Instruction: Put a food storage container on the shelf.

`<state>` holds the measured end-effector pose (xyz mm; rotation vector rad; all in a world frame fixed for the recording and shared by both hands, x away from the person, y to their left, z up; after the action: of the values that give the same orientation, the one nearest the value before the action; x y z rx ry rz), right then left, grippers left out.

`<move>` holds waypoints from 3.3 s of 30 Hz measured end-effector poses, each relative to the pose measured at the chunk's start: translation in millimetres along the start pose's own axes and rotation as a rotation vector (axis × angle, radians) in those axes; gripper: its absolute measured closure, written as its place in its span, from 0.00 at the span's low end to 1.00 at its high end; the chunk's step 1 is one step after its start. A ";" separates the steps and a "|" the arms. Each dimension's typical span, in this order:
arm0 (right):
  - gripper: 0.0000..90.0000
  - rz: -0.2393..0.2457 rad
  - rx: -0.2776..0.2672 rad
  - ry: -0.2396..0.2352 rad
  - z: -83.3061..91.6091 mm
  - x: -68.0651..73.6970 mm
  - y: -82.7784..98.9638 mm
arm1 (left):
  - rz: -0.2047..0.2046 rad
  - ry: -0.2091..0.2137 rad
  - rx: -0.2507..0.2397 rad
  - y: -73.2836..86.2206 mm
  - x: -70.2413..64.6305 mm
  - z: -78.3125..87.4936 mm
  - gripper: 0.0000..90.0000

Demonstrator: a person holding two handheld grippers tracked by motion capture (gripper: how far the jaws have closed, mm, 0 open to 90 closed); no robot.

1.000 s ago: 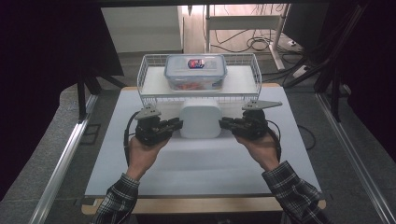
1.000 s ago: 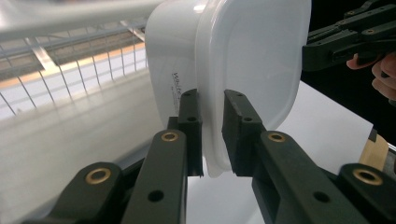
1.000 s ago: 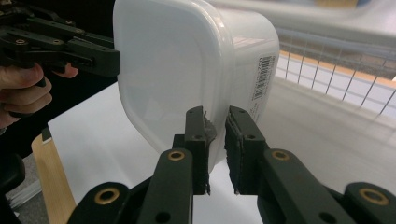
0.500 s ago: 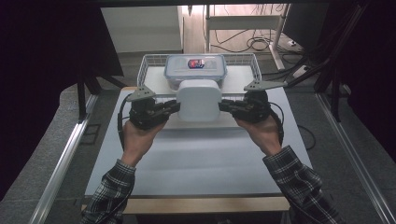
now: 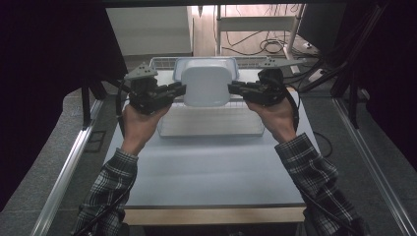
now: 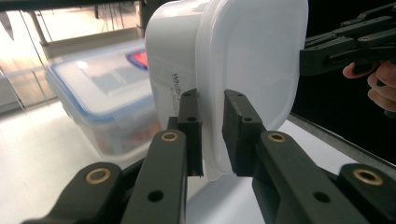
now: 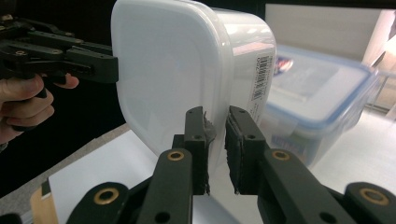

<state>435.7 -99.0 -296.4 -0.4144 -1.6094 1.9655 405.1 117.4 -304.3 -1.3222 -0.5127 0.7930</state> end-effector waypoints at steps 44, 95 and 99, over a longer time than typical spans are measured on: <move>0.64 0.000 -0.028 0.118 -53.2 -37.9 -37.9 | 0.051 -0.051 -0.025 -28.8 42.7 -53.7 0.60; 0.76 0.010 -0.042 0.116 -49.4 -31.8 -42.5 | 0.048 -0.045 -0.053 -38.1 41.9 -50.3 0.36; 0.95 0.027 -0.022 0.076 -43.9 -19.1 -30.1 | 0.049 -0.013 -0.061 -30.0 34.2 -43.5 0.31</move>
<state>482.4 -71.8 -279.5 -0.5158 -1.5869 1.9290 465.5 113.5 -287.1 -1.3908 -0.5199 0.8321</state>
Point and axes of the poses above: each handheld gripper's, and its own axes: z roughly backward along the jaws, y roughly out of its underside, x roughly to its left, the point moved 7 cm from there along -z, roughly forward along the jaws, and after that the axes turned 8 degrees about -x, right-handed, at the moved point
